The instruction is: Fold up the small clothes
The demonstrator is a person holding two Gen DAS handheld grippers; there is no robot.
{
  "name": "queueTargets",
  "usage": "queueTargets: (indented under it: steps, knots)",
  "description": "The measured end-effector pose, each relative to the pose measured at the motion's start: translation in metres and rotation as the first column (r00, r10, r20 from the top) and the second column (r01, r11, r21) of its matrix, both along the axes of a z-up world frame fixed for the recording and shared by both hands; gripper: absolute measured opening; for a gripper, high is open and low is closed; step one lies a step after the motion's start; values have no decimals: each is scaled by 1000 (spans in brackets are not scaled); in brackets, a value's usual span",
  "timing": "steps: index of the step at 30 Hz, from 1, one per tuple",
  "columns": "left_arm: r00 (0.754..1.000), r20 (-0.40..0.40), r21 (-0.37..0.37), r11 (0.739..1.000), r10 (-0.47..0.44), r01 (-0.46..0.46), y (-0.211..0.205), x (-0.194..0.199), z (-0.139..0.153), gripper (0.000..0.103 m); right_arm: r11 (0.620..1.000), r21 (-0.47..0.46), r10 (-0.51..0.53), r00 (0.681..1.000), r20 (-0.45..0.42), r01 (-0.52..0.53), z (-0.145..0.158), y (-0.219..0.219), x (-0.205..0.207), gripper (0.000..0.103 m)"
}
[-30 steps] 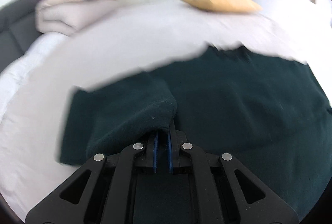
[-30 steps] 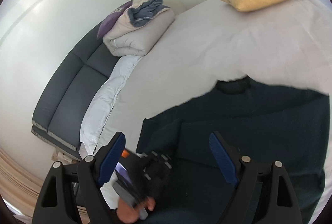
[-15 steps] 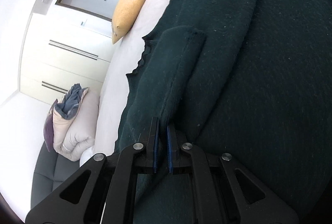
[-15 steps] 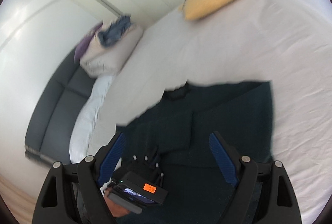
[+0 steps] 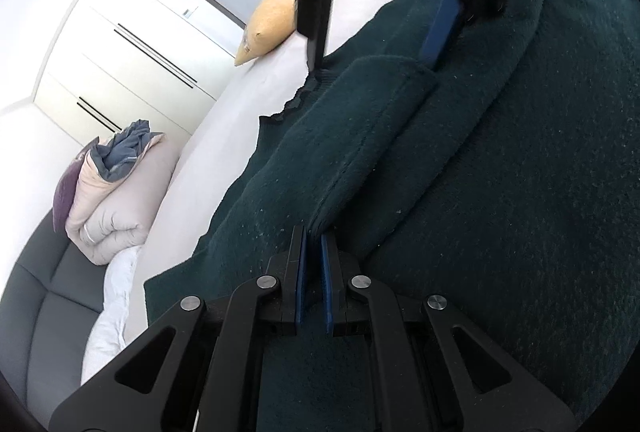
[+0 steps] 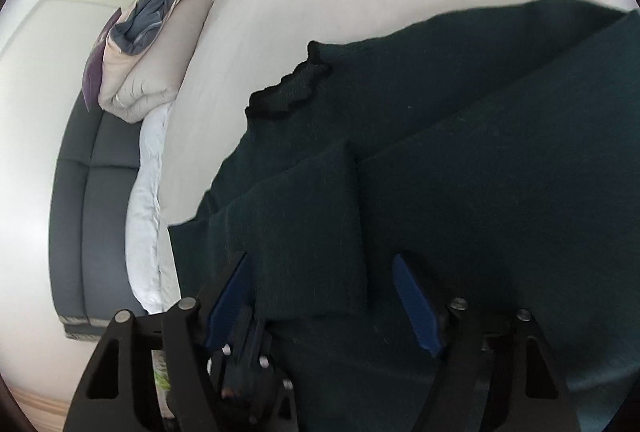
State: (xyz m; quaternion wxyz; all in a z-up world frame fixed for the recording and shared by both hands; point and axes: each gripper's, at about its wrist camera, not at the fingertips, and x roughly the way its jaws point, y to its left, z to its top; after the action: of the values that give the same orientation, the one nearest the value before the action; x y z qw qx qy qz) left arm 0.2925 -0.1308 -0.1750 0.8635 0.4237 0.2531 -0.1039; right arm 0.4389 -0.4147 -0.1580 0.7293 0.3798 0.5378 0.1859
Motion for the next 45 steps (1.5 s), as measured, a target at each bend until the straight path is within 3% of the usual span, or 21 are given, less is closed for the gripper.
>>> queueTargets:
  steps: [3, 5, 6, 9, 12, 14, 16, 17, 18, 20, 22, 25, 28, 30, 38, 45]
  knots:
    - [1000, 6, -30, 999, 15, -15, 4, -5, 5, 7, 999, -5, 38, 999, 13, -38, -1, 13, 9, 56]
    - [999, 2, -71, 997, 38, -38, 11, -6, 13, 7, 997, -40, 64, 998, 21, -63, 0, 21, 12, 37]
    - [998, -7, -114, 991, 62, -63, 19, -7, 22, 7, 996, -52, 77, 997, 25, -76, 0, 23, 12, 25]
    - [991, -53, -265, 956, 119, -129, 47, -9, 46, 7, 993, -79, 89, 994, 65, -84, 6, 23, 5, 12]
    - [971, -168, -488, 841, 172, -233, 97, -8, 71, 7, 994, -94, 65, 993, 95, -56, 14, 11, -4, 10]
    - [945, -249, -618, 716, 213, -324, 148, -1, 86, 7, 994, -104, 41, 994, 106, -30, 19, 1, -7, 10]
    - [916, -311, -673, 622, 253, -400, 191, 11, 93, 7, 994, -110, 18, 993, 116, -5, 24, -13, -10, 9]
    - [895, -349, -696, 562, 279, -447, 217, 20, 96, 7, 993, -114, 10, 993, 121, 4, 27, -17, -11, 9]
    - [879, -370, -708, 522, 299, -476, 237, 28, 97, 7, 993, -118, 3, 992, 125, 12, 29, -21, -12, 9]
    - [860, -385, -709, 489, 335, -508, 262, 34, 103, 7, 992, -124, -14, 992, 127, 30, 31, -32, -15, 9]
    - [854, -387, -708, 480, 349, -517, 280, 39, 110, 7, 989, -142, -24, 992, 122, 41, 31, -40, -16, 9]
    - [852, -406, -688, 503, 332, -523, 282, 47, 114, 7, 983, -175, -37, 993, 115, 57, 29, -50, -18, 9]
    - [847, -456, -683, 502, 275, -530, 270, 56, 106, 7, 979, -196, -42, 993, 111, 63, 27, -57, -21, 9]
    - [847, -462, -665, 529, 263, -527, 256, 64, 100, 7, 975, -214, -37, 994, 106, 59, 25, -61, -23, 9]
    - [837, -491, -607, 595, 241, -527, 211, 107, 81, 7, 971, -233, -21, 995, 98, 44, 20, -58, -29, 9]
    - [820, -517, -576, 609, 246, -546, 211, 120, 68, 7, 965, -256, -20, 994, 107, 47, 20, -62, -32, 9]
